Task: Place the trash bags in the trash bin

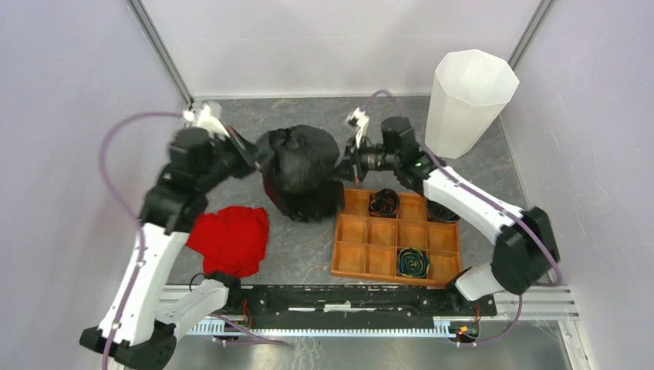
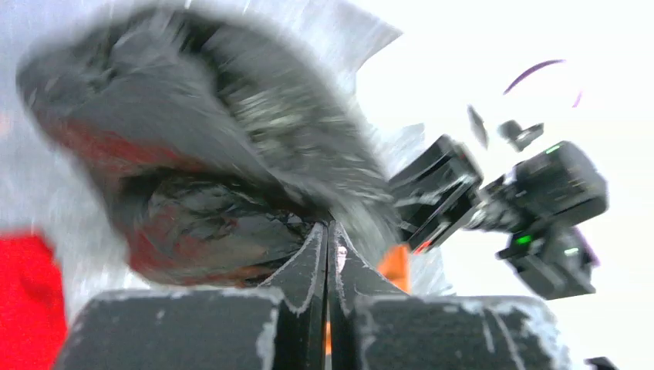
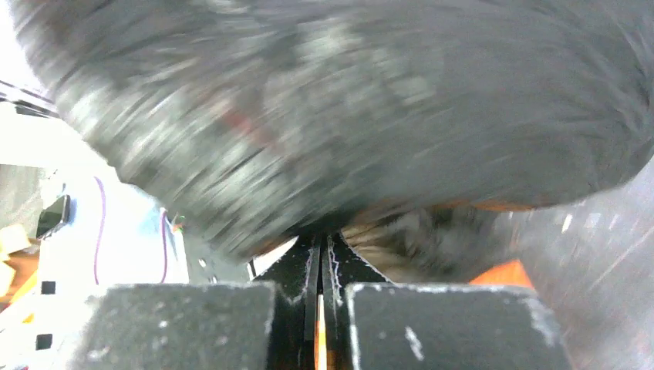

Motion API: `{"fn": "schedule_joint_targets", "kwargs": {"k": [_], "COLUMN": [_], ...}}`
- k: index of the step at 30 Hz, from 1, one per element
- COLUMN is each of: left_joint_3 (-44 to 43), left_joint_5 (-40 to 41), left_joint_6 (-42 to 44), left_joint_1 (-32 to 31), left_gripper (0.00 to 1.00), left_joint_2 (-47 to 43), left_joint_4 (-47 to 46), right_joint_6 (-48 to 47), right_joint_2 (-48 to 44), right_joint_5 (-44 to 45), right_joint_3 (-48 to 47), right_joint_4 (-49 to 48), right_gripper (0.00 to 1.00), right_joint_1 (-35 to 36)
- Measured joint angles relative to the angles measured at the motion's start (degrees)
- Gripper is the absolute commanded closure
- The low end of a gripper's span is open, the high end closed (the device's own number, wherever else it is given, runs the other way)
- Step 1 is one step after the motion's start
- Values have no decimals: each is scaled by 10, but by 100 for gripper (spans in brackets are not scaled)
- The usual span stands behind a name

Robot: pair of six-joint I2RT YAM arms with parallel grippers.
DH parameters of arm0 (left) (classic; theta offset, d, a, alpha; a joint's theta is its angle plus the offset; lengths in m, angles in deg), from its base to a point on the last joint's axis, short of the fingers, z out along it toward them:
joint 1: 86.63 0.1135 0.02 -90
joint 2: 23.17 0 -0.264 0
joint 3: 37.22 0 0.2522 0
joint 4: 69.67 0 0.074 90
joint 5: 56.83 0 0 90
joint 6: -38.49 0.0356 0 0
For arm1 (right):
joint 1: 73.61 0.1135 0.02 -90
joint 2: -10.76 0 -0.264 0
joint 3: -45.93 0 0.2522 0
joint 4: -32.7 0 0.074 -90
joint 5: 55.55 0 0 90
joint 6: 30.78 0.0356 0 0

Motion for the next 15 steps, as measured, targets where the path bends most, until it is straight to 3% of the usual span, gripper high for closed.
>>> {"fn": "schedule_joint_targets", "kwargs": {"k": [3,6,10,15], "left_joint_3": [-183,-296,-358,-344], "left_joint_5": [38,99,161,156], "left_joint_6": [29,51,57,57], "left_joint_1": [0,0,0,0], "left_gripper": [98,98,98,98], "left_joint_2": [19,37,73,152], "left_joint_4": [3,5,32,56], "right_joint_6": [17,74,123,116], "right_joint_2": [-55,-101,-103,-36], "right_joint_5": [-32,-50,-46,-2], "right_joint_3": [-54,-76,-80,-80], "right_joint_4": [-28,-115,-178,-147], "right_gripper": [100,100,100,100], "right_joint_1": [-10,-48,-114,-160]}}
